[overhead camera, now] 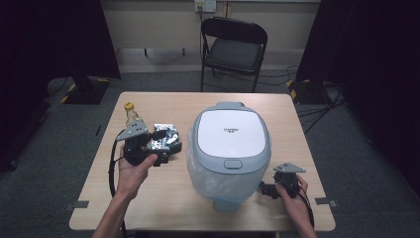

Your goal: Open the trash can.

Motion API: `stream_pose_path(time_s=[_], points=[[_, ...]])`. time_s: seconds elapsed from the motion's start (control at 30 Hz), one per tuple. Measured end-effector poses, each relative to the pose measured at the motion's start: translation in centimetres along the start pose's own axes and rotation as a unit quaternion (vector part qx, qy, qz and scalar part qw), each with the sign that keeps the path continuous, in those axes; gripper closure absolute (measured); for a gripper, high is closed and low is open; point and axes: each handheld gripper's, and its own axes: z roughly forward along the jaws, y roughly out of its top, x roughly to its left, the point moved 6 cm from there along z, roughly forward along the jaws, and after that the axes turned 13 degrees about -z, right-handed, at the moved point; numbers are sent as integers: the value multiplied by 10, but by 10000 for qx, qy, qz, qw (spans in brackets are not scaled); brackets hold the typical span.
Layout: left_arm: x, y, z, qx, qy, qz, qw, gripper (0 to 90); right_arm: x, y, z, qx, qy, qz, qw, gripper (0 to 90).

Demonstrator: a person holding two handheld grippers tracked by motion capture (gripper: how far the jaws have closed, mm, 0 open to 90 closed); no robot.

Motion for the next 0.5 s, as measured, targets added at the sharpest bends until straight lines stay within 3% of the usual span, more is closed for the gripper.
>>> stream_pose_path(time_s=[0.03,0.23,0.27,0.37,0.5], points=[[-4,4,-1,-44,-112,24,9999,213,0,0,0,0,0,1,10000,136],[-24,23,-5,-204,-343,209,9990,237,0,0,0,-1,1,0,10000,136],[-32,29,-8,-294,-496,242,9980,240,0,0,0,-1,1,1,10000,135],[-46,36,-11,-341,-649,393,9965,268,0,0,0,-1,3,-2,10000,135],[-65,40,-8,-72,-1000,583,9932,295,0,0,0,-3,14,-2,10000,134]])
